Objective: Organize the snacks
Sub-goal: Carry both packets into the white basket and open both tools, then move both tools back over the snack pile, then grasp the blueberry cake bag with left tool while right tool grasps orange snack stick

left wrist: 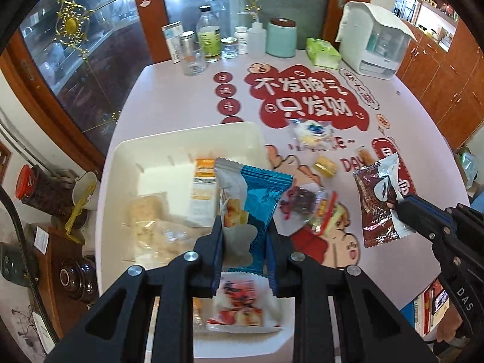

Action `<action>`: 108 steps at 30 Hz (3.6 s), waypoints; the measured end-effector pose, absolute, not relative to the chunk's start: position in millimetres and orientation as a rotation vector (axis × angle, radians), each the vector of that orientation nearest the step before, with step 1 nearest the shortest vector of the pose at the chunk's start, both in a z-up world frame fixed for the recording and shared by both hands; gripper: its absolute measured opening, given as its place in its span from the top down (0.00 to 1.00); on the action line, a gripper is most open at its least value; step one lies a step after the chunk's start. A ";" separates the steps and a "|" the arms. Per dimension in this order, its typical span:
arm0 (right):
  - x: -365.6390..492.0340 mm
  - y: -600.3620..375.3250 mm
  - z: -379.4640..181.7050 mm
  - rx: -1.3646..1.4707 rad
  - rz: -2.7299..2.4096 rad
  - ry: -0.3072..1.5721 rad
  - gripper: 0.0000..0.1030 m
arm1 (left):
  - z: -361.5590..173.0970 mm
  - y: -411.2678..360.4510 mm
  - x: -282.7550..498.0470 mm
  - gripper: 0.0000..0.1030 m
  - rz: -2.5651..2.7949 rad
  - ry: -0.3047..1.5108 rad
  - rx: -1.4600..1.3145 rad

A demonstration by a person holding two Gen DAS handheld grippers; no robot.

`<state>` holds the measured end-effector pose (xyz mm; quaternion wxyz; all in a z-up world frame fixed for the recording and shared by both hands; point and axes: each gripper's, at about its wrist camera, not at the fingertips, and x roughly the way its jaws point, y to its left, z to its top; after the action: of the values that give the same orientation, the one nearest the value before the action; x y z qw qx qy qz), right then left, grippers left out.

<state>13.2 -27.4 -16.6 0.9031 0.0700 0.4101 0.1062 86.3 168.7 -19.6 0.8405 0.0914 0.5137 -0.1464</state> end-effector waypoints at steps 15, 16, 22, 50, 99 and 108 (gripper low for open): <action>39.4 38.7 -23.9 0.224 0.299 0.907 0.96 | -39.5 232.3 98.8 0.79 -0.322 1.124 0.142; 40.6 44.0 -24.1 0.224 0.308 0.912 0.96 | -40.9 235.1 98.7 0.79 -0.322 1.127 0.138; 44.4 74.6 -21.8 0.187 0.375 0.936 0.95 | -46.5 248.2 101.2 0.79 -0.318 1.135 0.113; 34.7 95.6 -19.4 0.111 0.340 0.977 0.66 | -45.0 242.8 95.9 0.30 -0.335 1.105 0.163; 121.0 -182.5 -129.4 0.369 -0.103 1.137 0.63 | -141.0 -60.2 235.9 0.19 -0.676 1.106 0.854; 141.3 -187.3 -175.0 0.362 -0.099 1.219 0.63 | -180.6 -95.4 250.5 0.19 -0.725 1.105 1.014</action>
<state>141.3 -187.3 -175.0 0.8033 0.1689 0.5692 -0.0464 250.5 -95.4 -180.6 0.6728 0.4503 0.4907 -0.3222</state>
